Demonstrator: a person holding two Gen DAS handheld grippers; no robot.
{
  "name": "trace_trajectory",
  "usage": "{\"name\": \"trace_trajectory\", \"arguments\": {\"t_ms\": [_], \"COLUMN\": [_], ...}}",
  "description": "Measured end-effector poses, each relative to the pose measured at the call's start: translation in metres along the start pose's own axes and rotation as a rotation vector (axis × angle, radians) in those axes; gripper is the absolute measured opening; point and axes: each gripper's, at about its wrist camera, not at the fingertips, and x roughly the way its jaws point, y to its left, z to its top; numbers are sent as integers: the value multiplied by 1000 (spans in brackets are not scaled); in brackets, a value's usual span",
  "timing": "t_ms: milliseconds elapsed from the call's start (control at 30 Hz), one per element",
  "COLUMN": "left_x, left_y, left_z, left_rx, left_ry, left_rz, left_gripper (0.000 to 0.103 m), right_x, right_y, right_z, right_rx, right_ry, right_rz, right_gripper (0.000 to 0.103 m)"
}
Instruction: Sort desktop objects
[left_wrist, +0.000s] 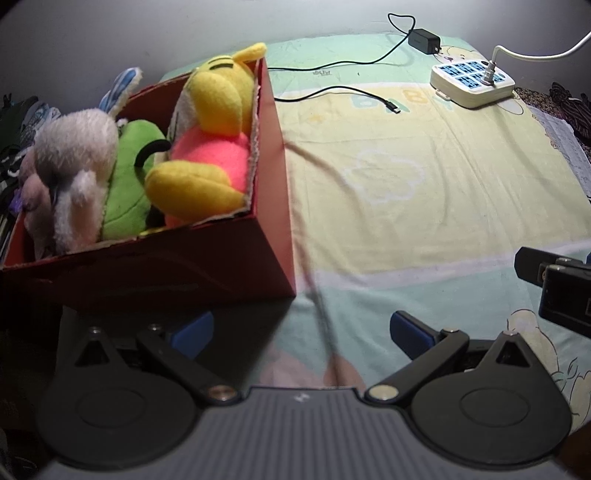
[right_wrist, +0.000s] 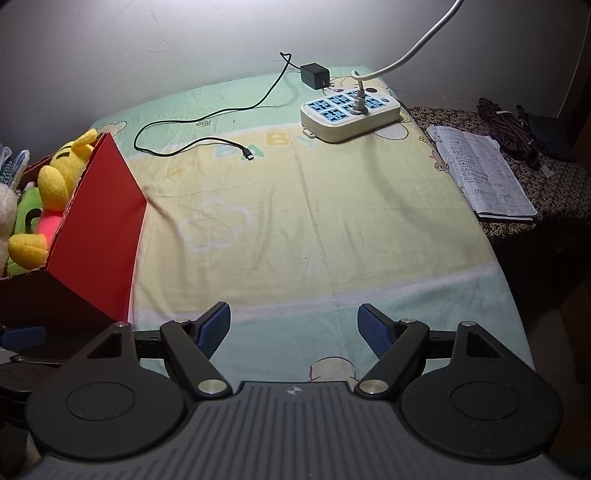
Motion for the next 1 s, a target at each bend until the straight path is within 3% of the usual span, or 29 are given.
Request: {"name": "trace_trajectory", "arguments": {"t_ms": [233,533,1000], "left_x": [-4,-34,-32], "left_y": [15,40,14], "left_z": [1,25,49], "left_rx": [-22,-14,90], "left_ry": [-15,-118,-106], "left_rz": [-27,-99,-229], "left_gripper": [101,102,102], "right_x": [-2,-20,-38], "right_y": [18,42,34], "right_z": [6,28,39], "right_rx": [-34,-36,-15], "right_ry": [-21,-94,-144], "right_rz": [-7,-38,-148], "right_gripper": [78,79,83]}}
